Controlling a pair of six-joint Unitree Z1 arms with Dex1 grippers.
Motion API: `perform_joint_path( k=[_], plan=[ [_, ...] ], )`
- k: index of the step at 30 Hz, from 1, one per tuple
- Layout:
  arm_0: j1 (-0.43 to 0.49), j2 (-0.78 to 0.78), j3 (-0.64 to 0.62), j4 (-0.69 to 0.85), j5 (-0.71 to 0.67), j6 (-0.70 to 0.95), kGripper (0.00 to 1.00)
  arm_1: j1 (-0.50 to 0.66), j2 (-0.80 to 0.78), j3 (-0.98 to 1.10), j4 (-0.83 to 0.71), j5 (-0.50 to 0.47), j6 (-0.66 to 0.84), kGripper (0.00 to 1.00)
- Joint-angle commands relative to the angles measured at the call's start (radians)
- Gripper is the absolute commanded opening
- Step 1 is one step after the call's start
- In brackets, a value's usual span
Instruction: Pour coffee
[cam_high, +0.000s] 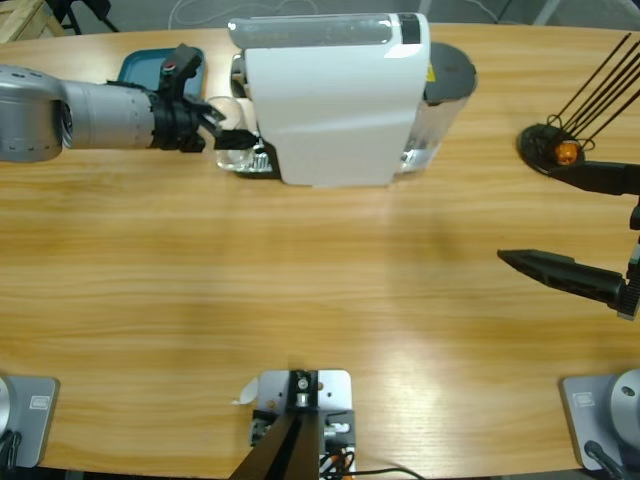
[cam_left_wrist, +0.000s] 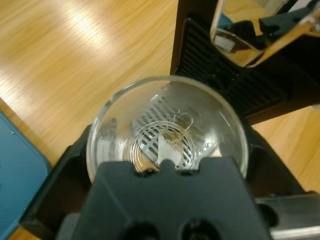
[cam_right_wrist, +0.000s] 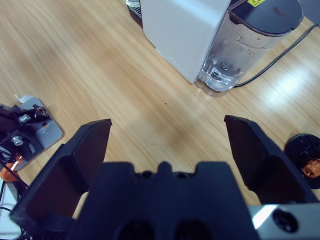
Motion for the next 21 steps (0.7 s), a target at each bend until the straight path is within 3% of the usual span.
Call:
perform_joint_path(
  k=[1, 21],
  plan=[
    [-0.006, 0.068, -0.010, -0.002, -0.032, 0.010, 0.996, -0.013, -0.031, 0.038, 0.006, 0.000, -0.001, 0.996],
    [-0.027, 0.040, 0.003, 0.002, -0.075, 0.010, 0.996, -0.015, -0.020, 0.040, 0.006, -0.002, 0.002, 0.996]
  ],
)
